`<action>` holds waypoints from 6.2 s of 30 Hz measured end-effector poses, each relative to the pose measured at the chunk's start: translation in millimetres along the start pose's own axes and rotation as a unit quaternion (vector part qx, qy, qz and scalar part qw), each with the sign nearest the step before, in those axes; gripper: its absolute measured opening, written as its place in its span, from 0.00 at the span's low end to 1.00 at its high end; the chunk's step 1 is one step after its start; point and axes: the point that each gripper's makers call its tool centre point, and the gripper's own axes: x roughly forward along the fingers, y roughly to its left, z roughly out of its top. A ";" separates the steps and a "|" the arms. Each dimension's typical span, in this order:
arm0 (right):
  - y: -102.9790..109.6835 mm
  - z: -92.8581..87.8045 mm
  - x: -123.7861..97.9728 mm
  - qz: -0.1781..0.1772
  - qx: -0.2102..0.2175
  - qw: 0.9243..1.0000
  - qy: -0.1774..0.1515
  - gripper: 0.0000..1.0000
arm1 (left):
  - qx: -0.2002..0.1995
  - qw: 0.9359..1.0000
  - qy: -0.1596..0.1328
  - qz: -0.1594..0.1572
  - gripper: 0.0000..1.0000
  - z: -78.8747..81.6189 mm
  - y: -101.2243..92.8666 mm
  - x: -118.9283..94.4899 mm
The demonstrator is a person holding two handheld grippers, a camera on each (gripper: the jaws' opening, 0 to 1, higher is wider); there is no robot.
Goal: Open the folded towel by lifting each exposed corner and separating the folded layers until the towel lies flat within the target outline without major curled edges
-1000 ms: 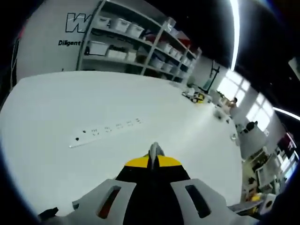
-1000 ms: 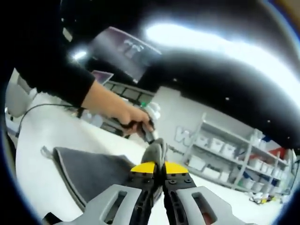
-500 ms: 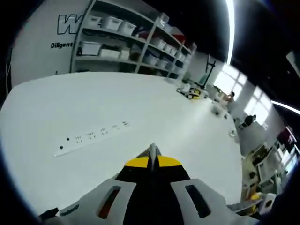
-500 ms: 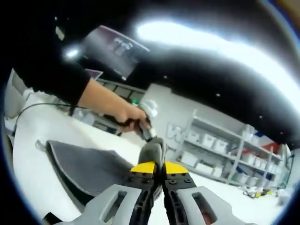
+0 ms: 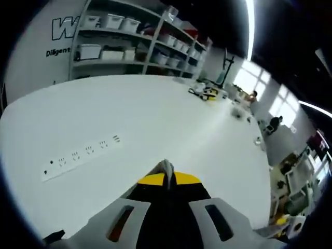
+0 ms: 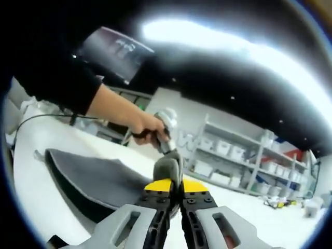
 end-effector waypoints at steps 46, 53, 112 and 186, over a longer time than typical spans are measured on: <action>-65.8 -51.3 -21.7 -0.051 0.022 0.995 0.082 0.00 | 0.052 0.997 0.059 -0.013 0.03 -0.6 -71.8 131.4; -78.1 -68.6 -29.8 -0.065 0.053 0.992 0.097 0.00 | 0.057 0.997 0.052 -0.006 0.05 -3.2 -73.1 146.7; -108.9 -131.4 -54.5 -0.121 0.029 0.966 0.226 0.26 | 0.105 0.991 -0.055 -0.066 0.50 11.1 -76.8 161.0; -86.5 -121.0 -36.1 -0.024 0.226 0.945 0.237 0.40 | 0.388 0.900 0.194 -0.046 0.75 13.5 -46.9 144.6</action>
